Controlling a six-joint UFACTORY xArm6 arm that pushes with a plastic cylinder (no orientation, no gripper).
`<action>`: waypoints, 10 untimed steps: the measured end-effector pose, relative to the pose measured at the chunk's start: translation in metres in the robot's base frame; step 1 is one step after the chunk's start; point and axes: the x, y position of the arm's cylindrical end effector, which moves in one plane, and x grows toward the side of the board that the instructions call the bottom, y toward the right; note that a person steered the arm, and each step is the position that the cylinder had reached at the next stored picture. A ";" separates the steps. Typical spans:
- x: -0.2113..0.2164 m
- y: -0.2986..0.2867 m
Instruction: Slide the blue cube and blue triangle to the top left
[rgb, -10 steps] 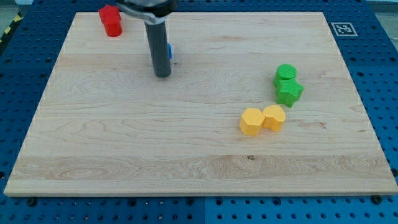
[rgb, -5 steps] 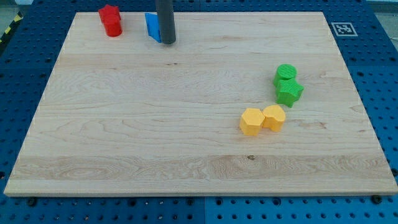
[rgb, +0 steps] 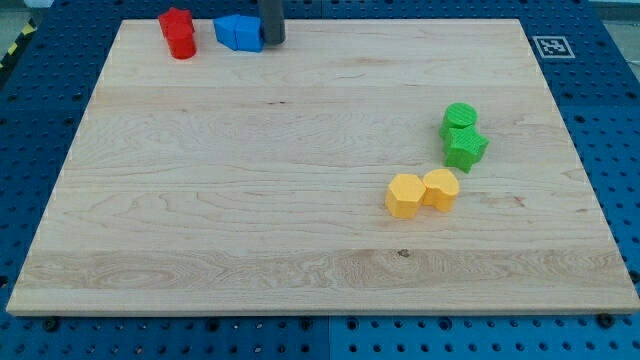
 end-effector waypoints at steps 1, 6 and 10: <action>0.000 0.000; 0.000 -0.006; 0.024 -0.065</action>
